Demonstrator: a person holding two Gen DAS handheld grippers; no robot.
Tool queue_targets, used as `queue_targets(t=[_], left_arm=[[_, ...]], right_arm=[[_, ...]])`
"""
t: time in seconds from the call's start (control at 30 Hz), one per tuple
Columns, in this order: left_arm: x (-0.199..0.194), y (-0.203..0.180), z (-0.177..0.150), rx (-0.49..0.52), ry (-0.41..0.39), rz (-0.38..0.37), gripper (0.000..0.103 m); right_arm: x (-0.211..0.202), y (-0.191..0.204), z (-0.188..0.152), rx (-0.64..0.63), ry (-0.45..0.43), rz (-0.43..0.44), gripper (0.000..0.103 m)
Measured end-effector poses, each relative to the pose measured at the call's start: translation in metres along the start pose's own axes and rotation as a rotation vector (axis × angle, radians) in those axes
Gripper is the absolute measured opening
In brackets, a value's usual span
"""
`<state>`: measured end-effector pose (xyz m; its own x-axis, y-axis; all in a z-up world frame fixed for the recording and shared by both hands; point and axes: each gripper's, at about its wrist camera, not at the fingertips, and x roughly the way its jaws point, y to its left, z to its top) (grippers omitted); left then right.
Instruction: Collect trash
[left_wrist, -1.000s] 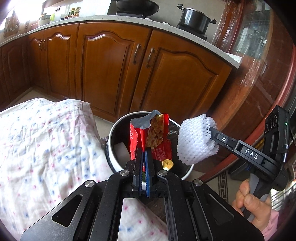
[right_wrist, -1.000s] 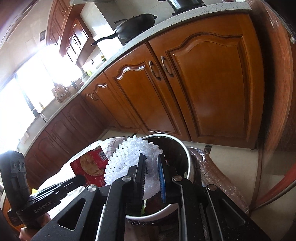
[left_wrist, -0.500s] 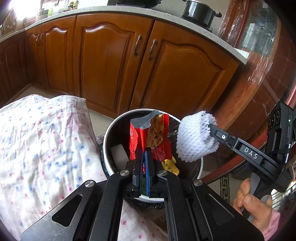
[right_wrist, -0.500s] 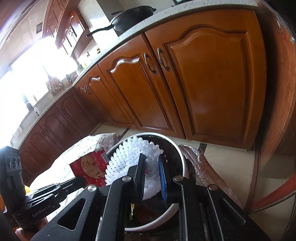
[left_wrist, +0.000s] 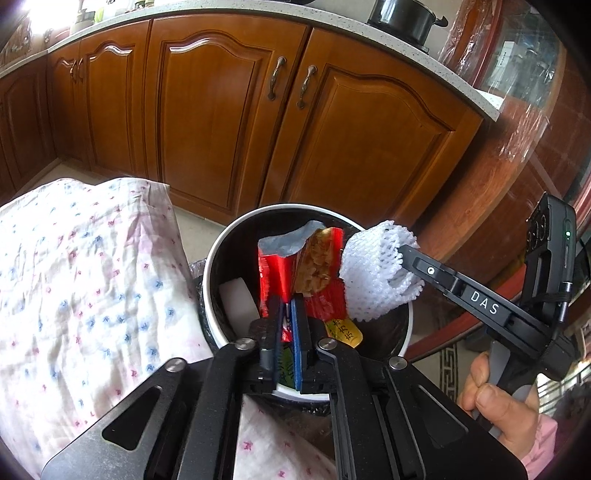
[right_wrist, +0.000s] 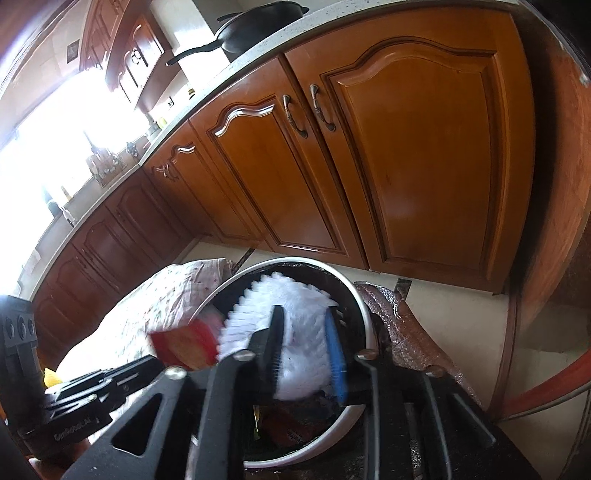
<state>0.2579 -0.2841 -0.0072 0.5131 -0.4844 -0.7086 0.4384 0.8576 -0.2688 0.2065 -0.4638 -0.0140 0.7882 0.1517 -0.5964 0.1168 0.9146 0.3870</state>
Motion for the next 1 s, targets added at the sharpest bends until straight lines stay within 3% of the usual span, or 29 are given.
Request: queue_targets(t=[0.03, 0.17, 0.4, 0.53, 0.73, 1.0], left_arm=[[-0.001, 0.001, -0.001, -0.005, 0.002, 0.002, 0.009], [-0.004, 0.005, -0.003, -0.017, 0.007, -0.002, 0.028], [-0.022, 0.013, -0.01, -0.045, -0.022, 0.004, 0.041], [-0.034, 0.021, -0.021, -0.075, -0.033, 0.012, 0.054], [-0.061, 0.037, -0.043, -0.137, -0.067, 0.006, 0.062], [-0.103, 0.046, -0.076, -0.153, -0.142, 0.03, 0.075]], right_arm=[[0.0, -0.002, 0.0, 0.008, -0.002, 0.002, 0.043], [-0.007, -0.003, -0.002, 0.025, -0.014, 0.009, 0.047], [-0.024, 0.001, -0.011, 0.038, -0.043, 0.033, 0.069], [-0.036, 0.007, -0.021, 0.045, -0.055, 0.052, 0.076], [-0.057, 0.019, -0.047, 0.06, -0.074, 0.084, 0.087], [-0.081, 0.038, -0.089, 0.054, -0.077, 0.077, 0.094]])
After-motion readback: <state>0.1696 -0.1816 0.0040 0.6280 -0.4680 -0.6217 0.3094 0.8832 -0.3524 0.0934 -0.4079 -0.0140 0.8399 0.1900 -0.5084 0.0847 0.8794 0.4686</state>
